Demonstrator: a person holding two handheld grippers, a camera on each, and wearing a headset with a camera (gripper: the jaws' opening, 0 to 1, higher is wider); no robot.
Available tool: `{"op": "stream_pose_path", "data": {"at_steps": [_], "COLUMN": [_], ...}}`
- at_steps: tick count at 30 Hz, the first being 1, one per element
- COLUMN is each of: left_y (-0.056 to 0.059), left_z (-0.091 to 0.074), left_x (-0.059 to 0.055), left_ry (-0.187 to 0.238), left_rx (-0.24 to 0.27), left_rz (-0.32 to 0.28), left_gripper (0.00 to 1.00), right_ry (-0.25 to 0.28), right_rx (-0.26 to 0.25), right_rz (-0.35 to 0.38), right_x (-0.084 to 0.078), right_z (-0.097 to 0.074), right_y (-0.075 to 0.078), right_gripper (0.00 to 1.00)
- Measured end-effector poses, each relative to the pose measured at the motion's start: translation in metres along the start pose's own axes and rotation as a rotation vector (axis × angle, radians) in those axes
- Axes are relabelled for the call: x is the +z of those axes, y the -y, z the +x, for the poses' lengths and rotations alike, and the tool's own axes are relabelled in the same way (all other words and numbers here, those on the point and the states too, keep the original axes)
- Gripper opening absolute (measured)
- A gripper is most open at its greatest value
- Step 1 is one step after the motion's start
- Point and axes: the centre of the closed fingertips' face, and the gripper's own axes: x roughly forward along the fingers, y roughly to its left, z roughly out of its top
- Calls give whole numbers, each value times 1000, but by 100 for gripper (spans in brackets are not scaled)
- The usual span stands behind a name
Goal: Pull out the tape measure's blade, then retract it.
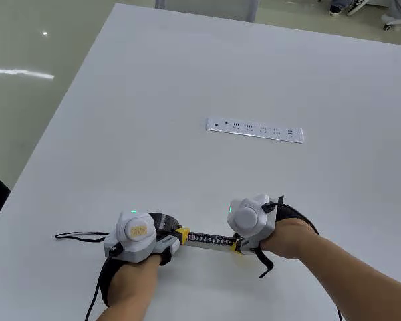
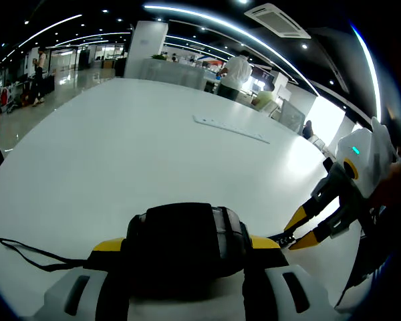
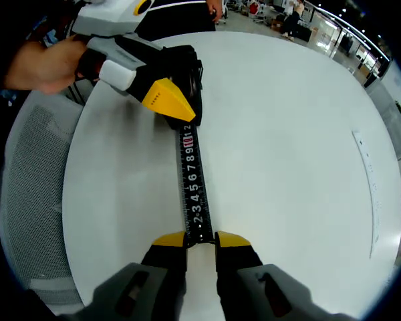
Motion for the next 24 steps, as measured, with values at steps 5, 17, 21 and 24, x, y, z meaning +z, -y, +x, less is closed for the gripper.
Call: {"op": "stream_pose_path", "data": {"at_steps": [5,17,21,24], "left_y": [0,0,0,0], "left_z": [0,0,0,0], "left_x": [0,0,0,0], "left_ry": [0,-1,0,0], "left_rx": [0,3,1,0], "left_rz": [-3,-8,-10,-10], "left_gripper": [65,65,65,65], "right_ry": [2,15,21,42], "right_rx": [1,3,9,16], "right_rz": [-4,-7,-2,13], "right_x": [3,11,14,22], "right_z": [1,5,8,9], "right_y": [0,0,-1,-2], "right_gripper": [15,15,15,15]}}
